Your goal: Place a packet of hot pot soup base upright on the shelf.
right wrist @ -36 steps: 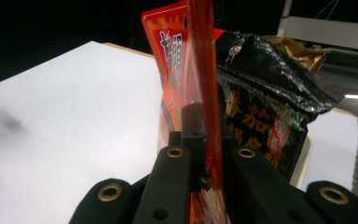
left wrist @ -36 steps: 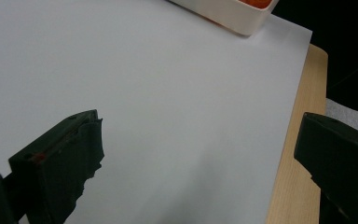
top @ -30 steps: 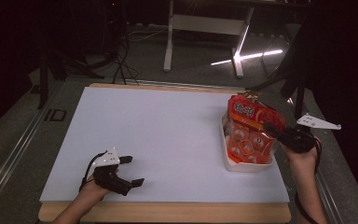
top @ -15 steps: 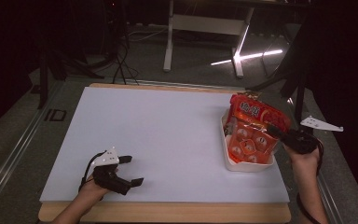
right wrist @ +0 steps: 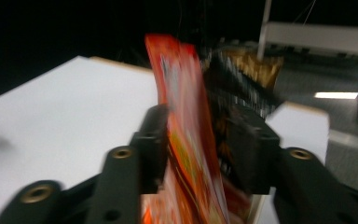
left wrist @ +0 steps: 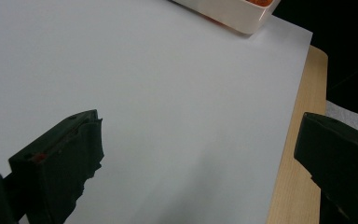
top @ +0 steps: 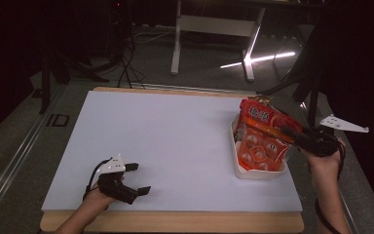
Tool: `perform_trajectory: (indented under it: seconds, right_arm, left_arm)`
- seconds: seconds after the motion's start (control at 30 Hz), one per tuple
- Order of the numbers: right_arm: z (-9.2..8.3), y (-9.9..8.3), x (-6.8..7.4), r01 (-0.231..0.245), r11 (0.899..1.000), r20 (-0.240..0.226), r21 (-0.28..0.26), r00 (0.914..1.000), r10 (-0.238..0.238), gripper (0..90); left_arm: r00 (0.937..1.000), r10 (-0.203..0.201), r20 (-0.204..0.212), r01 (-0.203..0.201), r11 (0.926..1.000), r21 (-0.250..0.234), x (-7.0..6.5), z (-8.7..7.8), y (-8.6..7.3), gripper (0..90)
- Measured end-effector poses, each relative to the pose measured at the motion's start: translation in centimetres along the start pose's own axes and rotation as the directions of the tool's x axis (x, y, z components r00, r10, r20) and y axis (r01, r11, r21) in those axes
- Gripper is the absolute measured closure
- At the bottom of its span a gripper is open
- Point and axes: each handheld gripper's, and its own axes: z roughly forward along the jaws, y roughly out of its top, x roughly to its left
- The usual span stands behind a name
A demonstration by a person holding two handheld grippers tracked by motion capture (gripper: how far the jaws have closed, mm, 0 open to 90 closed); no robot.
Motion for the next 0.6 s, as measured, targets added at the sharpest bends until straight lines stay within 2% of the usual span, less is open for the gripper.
perform_trajectory:
  seconds: [0.1,0.2,0.3,0.4,0.5,0.53,0.57,0.6]
  right_arm:
    - [-0.8,1.5,0.9,0.03,0.998,0.005,-0.058,0.9995,-0.03,45.6]
    - [-1.6,3.0,2.3,0.068,0.991,0.005,-0.112,0.9977,-0.068,40.0]
    - [-2.0,4.5,3.9,0.107,0.985,-0.013,-0.137,0.9939,-0.11,36.5]
    - [-1.9,5.3,5.6,0.131,0.981,-0.048,-0.143,0.9891,-0.139,32.7]
    - [-1.4,5.6,7.1,0.133,0.982,-0.083,-0.137,0.986,-0.145,28.9]
    - [-1.4,5.6,7.1,0.133,0.982,-0.083,-0.137,0.986,-0.145,28.9]
    - [-0.9,5.4,8.3,0.133,0.982,-0.116,-0.134,0.9821,-0.148,25.6]
    - [-0.6,5.3,8.7,0.132,0.982,-0.124,-0.134,0.981,-0.149,24.2]
  left_arm:
    - [1.0,0.002,0.0,-0.002,1.0,0.003,-0.1,0.0,0.0,1.3]
    - [1.0,0.002,-0.001,-0.002,1.0,0.003,-0.1,0.0,-0.1,1.3]
    - [1.0,0.003,-0.002,-0.003,1.0,0.001,0.0,-0.1,0.0,1.3]
    - [1.0,0.006,-0.001,-0.006,1.0,-0.001,0.0,-0.2,0.0,1.3]
    - [1.0,0.006,-0.003,-0.006,1.0,-0.001,-0.1,-0.2,0.0,1.3]
    - [1.0,0.006,-0.003,-0.006,1.0,-0.001,-0.1,-0.2,0.0,1.3]
    - [1.0,0.008,-0.002,-0.008,1.0,0.002,-0.1,-0.2,0.0,1.3]
    - [1.0,0.008,-0.002,-0.008,1.0,0.002,-0.1,-0.2,0.0,1.3]
